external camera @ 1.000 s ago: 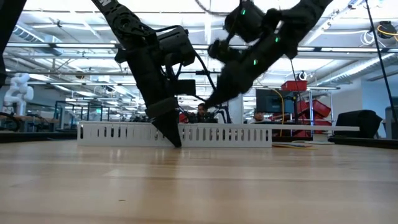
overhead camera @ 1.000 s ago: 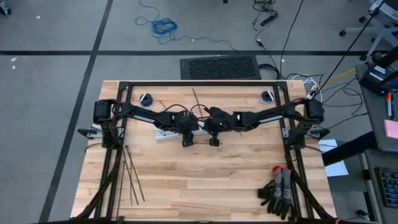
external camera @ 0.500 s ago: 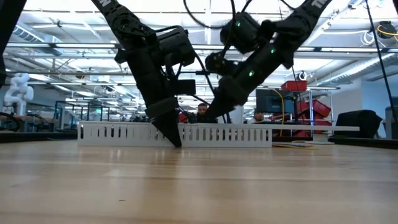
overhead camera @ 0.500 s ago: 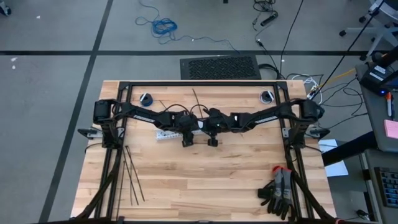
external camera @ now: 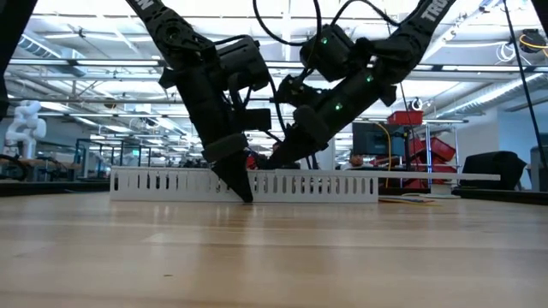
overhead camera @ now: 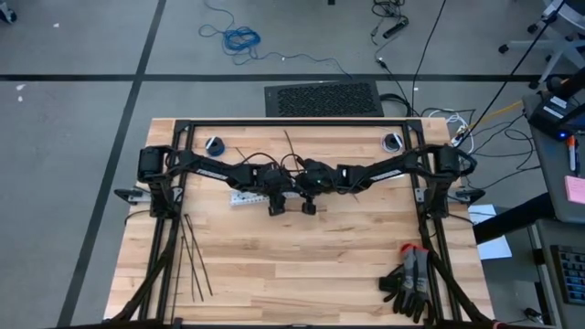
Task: Ziptie cables
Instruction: Close the white cable duct
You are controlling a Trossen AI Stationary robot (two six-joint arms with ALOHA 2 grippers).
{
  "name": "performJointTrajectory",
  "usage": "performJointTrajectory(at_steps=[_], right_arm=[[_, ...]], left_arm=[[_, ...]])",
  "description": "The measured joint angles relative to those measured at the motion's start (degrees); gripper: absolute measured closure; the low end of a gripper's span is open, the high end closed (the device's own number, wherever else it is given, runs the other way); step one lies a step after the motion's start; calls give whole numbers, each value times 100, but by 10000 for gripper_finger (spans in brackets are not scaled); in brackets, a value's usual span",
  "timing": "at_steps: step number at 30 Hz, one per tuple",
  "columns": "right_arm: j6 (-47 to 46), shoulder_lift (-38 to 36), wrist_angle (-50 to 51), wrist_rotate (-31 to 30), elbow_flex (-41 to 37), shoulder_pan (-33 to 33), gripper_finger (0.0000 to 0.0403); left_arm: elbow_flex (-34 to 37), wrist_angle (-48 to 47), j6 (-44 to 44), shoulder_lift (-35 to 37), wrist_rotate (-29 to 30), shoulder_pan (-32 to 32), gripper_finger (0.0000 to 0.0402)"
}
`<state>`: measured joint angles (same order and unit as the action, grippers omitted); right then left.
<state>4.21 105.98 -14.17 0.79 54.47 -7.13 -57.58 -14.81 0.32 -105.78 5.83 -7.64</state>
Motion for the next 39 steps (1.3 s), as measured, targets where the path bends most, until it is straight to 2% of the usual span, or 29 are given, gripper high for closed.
performJointTrajectory(at_steps=[4,8,12,16,24,34,39], right_arm=[[185,-375,411,-436,-6,142,403],[203,-633,952,-825,-4,224,403],[113,-598,1264,-841,-4,113,403],[-28,-425,1263,-837,11,-5,403],[-35,-332,1158,-833,22,-14,403],[-55,-322,1190,-816,22,-16,403],[-55,-320,1200,-816,20,13,403]], left_arm=[[0,-3,-1,0,-11,0,173],[0,3,22,0,-27,0,150],[3,41,45,0,-43,0,121],[13,157,162,0,-42,-25,107],[30,774,360,26,-18,-40,104],[22,822,313,28,13,-96,105],[15,817,200,-14,4,-92,138]])
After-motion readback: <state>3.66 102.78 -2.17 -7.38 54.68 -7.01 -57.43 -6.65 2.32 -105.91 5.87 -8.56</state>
